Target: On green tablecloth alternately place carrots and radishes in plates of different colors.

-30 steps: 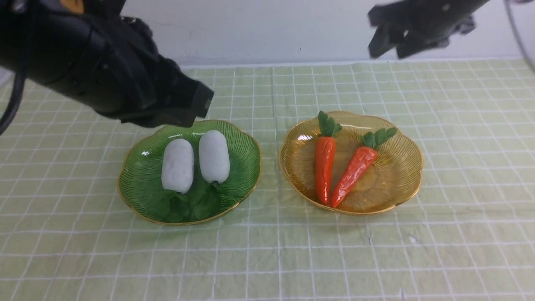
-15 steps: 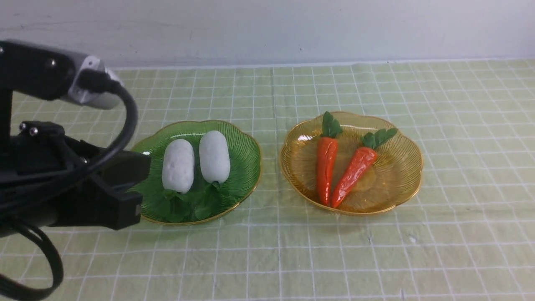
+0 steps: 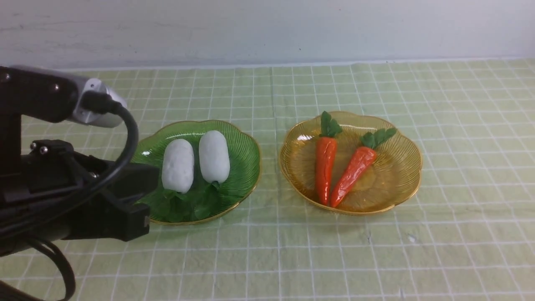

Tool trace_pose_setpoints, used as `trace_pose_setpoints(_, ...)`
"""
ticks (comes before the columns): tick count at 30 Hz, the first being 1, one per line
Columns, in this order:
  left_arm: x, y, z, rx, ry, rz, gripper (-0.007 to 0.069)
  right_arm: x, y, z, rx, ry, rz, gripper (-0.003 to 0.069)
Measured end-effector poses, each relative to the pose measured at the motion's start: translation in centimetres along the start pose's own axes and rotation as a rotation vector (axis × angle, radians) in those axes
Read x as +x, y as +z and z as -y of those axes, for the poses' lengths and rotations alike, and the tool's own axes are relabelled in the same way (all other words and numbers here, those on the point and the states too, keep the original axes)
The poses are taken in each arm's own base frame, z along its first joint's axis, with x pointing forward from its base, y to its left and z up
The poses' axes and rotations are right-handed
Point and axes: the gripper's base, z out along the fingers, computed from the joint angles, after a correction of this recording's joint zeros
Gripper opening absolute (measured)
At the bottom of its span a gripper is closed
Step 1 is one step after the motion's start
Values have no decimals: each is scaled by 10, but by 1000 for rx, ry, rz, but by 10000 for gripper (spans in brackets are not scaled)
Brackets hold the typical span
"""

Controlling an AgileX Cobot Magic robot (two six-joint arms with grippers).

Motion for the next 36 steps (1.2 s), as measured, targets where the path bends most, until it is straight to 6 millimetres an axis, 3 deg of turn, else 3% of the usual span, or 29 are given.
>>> trace_pose_setpoints(13, 47, -32, -7, 12, -5, 234, -8, 6, 0, -1, -9, -39, -53, -14)
trace_pose_setpoints(23, 48, -36, -7, 16, -4, 252, -8, 6, 0, -1, -10, -52, -54, -14)
trace_pose_setpoints(31, 49, -39, -9, -32, 125, 266, -8, 6, 0, -1, -10, -53, -54, -14)
trace_pose_setpoints(36, 73, -61, -20, -134, 124, 377, -8, 6, 0, -1, -10, -53, -54, -14)
